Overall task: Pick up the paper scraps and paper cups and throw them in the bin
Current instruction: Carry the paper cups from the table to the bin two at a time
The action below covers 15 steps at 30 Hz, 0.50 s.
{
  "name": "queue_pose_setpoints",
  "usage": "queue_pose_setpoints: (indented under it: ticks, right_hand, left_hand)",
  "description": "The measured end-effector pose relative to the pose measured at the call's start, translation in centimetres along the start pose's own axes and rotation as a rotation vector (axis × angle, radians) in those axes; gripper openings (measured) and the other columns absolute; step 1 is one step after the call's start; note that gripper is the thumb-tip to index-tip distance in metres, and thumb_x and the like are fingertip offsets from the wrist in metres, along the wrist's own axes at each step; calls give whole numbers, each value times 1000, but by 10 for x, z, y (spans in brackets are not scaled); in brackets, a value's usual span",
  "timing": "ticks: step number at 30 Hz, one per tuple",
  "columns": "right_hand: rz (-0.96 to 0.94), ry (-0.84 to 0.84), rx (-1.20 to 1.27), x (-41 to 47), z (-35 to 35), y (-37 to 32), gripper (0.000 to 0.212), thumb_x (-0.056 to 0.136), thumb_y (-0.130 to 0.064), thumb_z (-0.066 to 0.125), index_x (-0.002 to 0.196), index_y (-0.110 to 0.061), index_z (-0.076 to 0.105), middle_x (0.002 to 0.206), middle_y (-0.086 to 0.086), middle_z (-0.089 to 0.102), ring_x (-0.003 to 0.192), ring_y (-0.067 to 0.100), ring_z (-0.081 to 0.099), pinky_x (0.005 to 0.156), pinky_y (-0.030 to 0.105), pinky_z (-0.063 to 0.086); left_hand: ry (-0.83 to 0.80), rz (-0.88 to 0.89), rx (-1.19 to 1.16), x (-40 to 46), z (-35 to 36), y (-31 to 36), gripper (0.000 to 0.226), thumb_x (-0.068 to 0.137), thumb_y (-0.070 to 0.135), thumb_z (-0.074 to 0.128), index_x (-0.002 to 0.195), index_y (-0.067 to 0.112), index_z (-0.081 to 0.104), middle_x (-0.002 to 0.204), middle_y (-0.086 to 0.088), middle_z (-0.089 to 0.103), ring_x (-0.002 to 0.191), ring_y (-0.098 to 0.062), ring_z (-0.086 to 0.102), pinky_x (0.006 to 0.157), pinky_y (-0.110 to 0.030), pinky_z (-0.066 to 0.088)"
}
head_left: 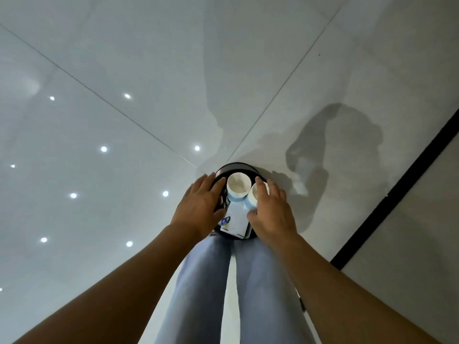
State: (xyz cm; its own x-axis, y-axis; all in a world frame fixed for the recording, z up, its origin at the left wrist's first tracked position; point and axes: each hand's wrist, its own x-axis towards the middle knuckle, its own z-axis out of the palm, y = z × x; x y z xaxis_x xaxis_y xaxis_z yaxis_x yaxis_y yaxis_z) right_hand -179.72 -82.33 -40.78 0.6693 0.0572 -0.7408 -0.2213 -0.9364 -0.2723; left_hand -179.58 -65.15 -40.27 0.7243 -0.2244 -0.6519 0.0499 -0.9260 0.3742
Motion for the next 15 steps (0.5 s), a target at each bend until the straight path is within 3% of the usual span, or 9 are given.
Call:
queue_pose_setpoints:
  ticks: [6, 15]
  right_hand:
    - [-180, -20, -213, -72, -68, -75, 77, 90, -33, 61, 150, -24, 15, 154, 6, 22, 138, 28, 26, 109, 40, 33]
    - [-582, -9, -461, -190, -138, -160, 64, 93, -24, 54, 148, -21, 22, 150, 8, 29, 136, 28, 28, 111, 40, 31]
  left_hand:
    - [85, -83, 27, -80, -79, 21, 67, 92, 35, 55, 149, 21, 22, 156, -5, 22, 144, -24, 17, 117, -35, 17]
    - [306, -349, -76, -223, -131, 55, 59, 94, 37, 50, 147, 21, 26, 152, -4, 29, 142, -22, 21, 118, -34, 15]
